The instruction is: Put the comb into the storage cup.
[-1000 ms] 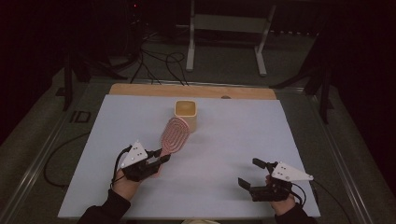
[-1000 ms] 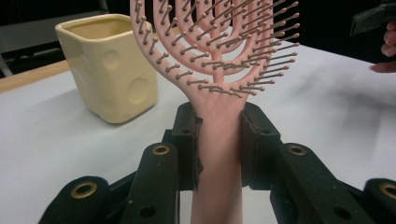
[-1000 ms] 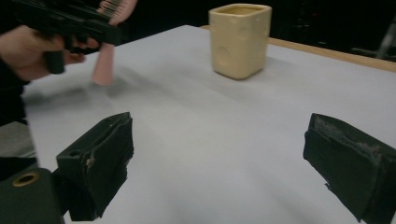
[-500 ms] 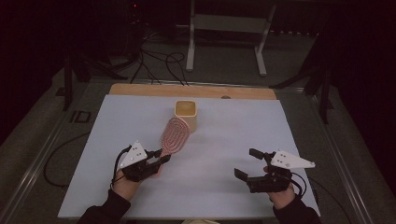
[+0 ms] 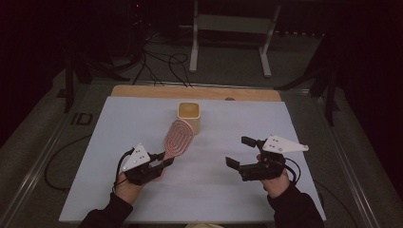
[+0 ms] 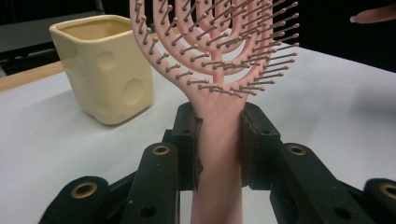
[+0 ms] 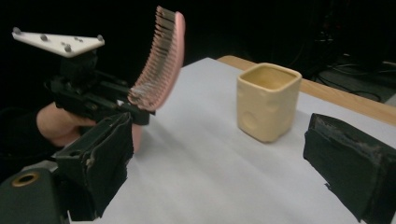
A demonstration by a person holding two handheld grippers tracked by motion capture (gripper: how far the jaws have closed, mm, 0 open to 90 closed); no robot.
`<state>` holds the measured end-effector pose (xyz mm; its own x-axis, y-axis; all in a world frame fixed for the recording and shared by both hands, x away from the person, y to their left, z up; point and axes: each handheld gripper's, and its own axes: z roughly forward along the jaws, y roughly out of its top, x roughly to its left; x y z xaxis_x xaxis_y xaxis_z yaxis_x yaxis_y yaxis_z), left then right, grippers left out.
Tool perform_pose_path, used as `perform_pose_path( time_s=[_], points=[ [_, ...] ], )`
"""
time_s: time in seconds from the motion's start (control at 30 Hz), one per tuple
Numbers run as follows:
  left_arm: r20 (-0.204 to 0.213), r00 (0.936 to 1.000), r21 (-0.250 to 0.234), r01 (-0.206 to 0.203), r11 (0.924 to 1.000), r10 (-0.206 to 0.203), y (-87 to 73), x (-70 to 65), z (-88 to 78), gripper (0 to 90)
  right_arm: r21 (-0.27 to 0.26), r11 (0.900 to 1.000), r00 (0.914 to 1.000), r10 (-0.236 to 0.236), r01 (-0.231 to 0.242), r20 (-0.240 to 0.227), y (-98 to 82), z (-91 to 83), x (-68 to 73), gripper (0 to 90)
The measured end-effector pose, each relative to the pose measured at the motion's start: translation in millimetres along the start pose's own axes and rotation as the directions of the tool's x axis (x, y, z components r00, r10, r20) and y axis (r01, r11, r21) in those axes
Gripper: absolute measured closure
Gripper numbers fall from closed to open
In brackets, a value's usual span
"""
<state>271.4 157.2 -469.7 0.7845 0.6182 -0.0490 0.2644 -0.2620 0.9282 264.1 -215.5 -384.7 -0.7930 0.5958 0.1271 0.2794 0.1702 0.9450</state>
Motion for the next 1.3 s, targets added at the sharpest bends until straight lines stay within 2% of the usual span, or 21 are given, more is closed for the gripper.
perform_pose_path(
  time_s=[0.33,0.47,0.8,0.97,1.17,1.2,1.3],
  points=[
    [0.002,1.0,-0.001,0.001,1.0,-0.001,0.2,0.5,-0.4,72.0,0.01,1.0,0.999,0.006,-0.006,-0.045,21.4,25.6,3.2,8.4],
    [0.001,1.0,-0.003,0.002,1.0,-0.002,0.0,0.8,-0.5,72.1,0.026,1.0,0.9986,-0.006,0.008,-0.052,30.2,37.3,5.0,8.4],
    [0.008,1.0,-0.008,0.0,1.0,0.0,0.2,0.7,-0.8,72.1,0.049,0.999,0.9953,0.008,-0.003,-0.096,44.2,67.7,10.1,8.4],
    [0.008,1.0,-0.009,0.002,1.0,-0.002,0.4,0.3,-0.3,72.1,0.07,0.996,0.9914,0.055,-0.047,-0.119,49.5,82.9,11.3,8.4],
    [0.004,1.0,-0.012,-0.002,0.9999,0.002,0.4,0.1,-0.6,72.1,0.098,0.992,0.9897,0.091,-0.08,-0.11,53.2,102.1,16.8,8.5],
    [0.006,1.0,-0.014,0.001,0.9999,-0.001,0.5,0.4,-0.9,72.1,0.113,0.989,0.9901,0.106,-0.096,-0.092,54.4,107.6,18.6,8.5],
    [0.007,1.0,-0.018,0.004,0.9998,-0.004,0.5,0.9,-1.2,72.1,0.123,0.986,0.9888,0.127,-0.117,-0.079,55.2,112.5,19.0,8.5]
  ],
)
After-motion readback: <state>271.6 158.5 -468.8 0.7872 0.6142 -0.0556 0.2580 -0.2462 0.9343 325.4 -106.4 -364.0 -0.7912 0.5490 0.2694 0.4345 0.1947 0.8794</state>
